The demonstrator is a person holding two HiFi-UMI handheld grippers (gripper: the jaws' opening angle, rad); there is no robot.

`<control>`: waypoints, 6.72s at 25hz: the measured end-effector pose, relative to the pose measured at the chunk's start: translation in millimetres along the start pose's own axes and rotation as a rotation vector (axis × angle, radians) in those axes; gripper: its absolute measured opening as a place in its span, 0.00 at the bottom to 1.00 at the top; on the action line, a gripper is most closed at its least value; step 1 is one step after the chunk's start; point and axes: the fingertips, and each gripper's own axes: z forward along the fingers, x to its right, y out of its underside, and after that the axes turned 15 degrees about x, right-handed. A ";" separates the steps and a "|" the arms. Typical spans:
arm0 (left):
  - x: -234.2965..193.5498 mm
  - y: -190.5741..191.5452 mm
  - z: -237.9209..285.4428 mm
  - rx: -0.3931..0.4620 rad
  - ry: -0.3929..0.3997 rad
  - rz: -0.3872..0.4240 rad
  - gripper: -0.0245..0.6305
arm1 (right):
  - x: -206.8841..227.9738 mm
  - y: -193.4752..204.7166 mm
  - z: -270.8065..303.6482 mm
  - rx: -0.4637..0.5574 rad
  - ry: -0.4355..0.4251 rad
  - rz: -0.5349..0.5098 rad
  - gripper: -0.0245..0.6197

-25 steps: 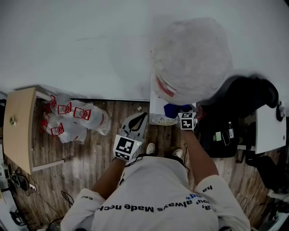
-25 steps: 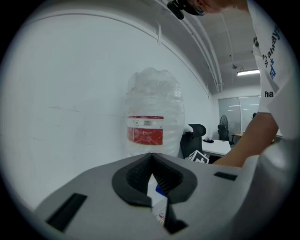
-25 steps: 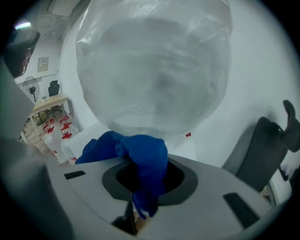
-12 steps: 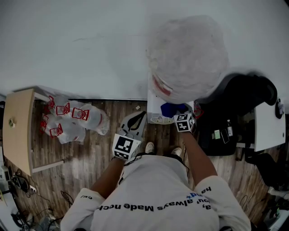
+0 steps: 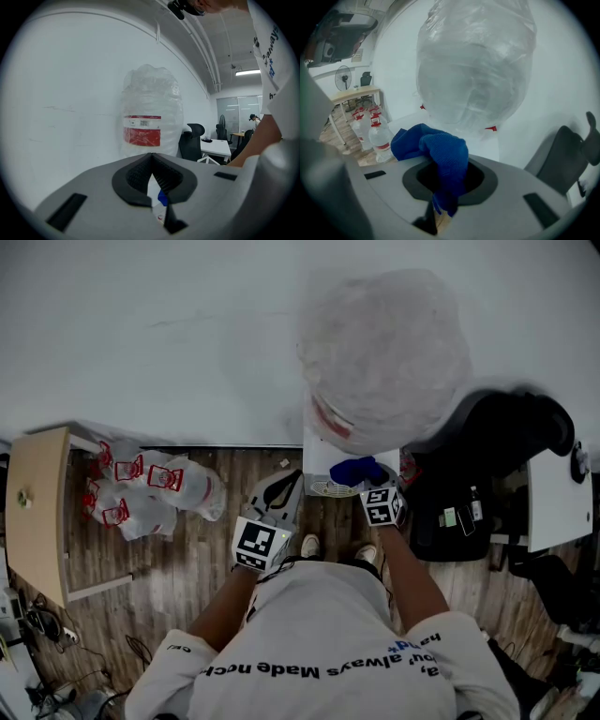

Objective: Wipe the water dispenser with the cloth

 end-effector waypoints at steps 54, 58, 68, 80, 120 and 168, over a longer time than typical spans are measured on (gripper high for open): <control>3.9 22.8 18.0 -0.063 0.025 -0.024 0.07 | 118.0 14.7 48.6 0.015 0.043 0.154 0.14; 7.4 24.0 12.5 -0.064 0.035 -0.020 0.07 | 109.3 19.8 34.2 0.011 0.061 0.129 0.14; 17.8 24.6 12.4 -0.061 0.066 -0.017 0.07 | 79.7 35.3 -13.0 -0.017 0.097 0.068 0.14; 14.0 32.7 9.6 -0.065 0.065 -0.028 0.07 | 63.0 0.3 -53.3 0.079 0.154 0.192 0.16; -29.5 37.7 -21.1 -0.084 -0.036 -0.039 0.07 | -154.4 4.5 38.8 -0.070 -0.153 0.716 0.15; 28.5 43.6 20.0 -0.102 0.006 -0.026 0.07 | 54.1 99.3 -41.3 -0.143 0.247 0.762 0.15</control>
